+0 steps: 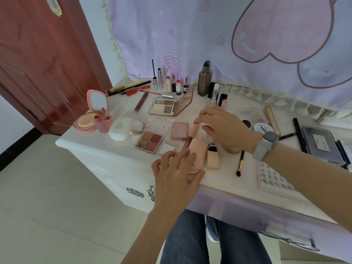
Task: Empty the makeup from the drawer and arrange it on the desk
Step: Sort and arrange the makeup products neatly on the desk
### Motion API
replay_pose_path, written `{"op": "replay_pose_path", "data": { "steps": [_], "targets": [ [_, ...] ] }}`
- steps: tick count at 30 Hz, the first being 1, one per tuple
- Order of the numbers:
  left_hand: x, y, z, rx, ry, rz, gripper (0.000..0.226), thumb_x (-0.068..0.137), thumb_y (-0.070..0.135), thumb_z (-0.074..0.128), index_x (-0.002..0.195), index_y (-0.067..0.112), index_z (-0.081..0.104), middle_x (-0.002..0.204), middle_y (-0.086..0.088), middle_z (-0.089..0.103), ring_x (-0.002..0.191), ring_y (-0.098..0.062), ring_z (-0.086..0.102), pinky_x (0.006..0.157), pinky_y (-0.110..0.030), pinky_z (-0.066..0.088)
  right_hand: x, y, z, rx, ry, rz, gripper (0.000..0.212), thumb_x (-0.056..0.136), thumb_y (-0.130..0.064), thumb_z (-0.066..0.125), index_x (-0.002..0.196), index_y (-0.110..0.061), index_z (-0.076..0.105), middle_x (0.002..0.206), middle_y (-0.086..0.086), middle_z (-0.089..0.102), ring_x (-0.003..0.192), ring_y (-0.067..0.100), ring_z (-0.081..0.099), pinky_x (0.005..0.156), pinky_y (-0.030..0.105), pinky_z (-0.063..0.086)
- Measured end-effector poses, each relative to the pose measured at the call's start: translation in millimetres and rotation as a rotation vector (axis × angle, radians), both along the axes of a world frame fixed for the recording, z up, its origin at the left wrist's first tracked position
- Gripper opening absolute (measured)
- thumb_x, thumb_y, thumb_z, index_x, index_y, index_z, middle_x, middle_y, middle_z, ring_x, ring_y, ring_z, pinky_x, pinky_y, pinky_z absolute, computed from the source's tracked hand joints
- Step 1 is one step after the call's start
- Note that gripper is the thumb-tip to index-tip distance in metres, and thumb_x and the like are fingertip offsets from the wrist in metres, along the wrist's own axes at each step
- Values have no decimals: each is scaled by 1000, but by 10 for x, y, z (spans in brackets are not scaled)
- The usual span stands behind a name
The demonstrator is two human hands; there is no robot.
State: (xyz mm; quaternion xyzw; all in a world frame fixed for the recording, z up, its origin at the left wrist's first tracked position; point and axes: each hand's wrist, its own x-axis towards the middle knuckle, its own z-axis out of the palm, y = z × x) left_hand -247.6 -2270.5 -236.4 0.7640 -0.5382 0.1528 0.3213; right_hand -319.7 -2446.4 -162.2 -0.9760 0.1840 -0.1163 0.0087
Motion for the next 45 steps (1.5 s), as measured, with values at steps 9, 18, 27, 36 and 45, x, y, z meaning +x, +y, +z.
{"op": "replay_pose_path", "data": {
  "steps": [9, 18, 27, 36, 45],
  "targets": [
    [23, -8, -14, -13, 5, -10, 39, 75, 47, 54, 101, 21, 67, 111, 3, 65, 103, -20, 45, 85, -35, 29, 363, -265, -92, -140, 262, 167, 27, 91, -7, 44, 113, -17, 55, 114, 1, 55, 105, 19, 42, 76, 25, 35],
    [86, -12, 59, -59, 56, -48, 34, 80, 43, 53, 100, 19, 67, 107, 4, 65, 103, -17, 46, 87, -31, 30, 71, -392, 27, -234, 80, 182, 9, 87, -7, 58, 94, -11, 59, 89, 6, 64, 85, 28, 54, 64, 41, 49],
    [21, -182, 487, -340, 651, 97, 35, 90, 17, 58, 123, 28, 52, 92, 30, 53, 85, 13, 53, 70, -1, 39, -275, -17, 109, 412, -142, -6, 12, 92, -9, 51, 100, -15, 58, 81, -14, 51, 73, 2, 46, 70, 8, 36],
    [62, -220, 739, -512, 601, 75, 21, 91, 24, 55, 83, 43, 57, 77, 20, 64, 75, -7, 62, 70, -19, 51, -383, 395, 231, 1108, -439, -83, 19, 95, -7, 45, 96, -13, 64, 52, -10, 55, 39, 0, 42, 40, 8, 31],
    [-105, -227, 600, -212, 754, -58, 46, 91, 42, 28, 60, 10, 43, 51, -9, 43, 46, -9, 36, 46, -21, 31, -412, 409, 235, 1094, -766, -123, 30, 98, -2, 31, 75, -11, 48, 53, -3, 32, 40, 1, 31, 42, 10, 28]
  ]
}}
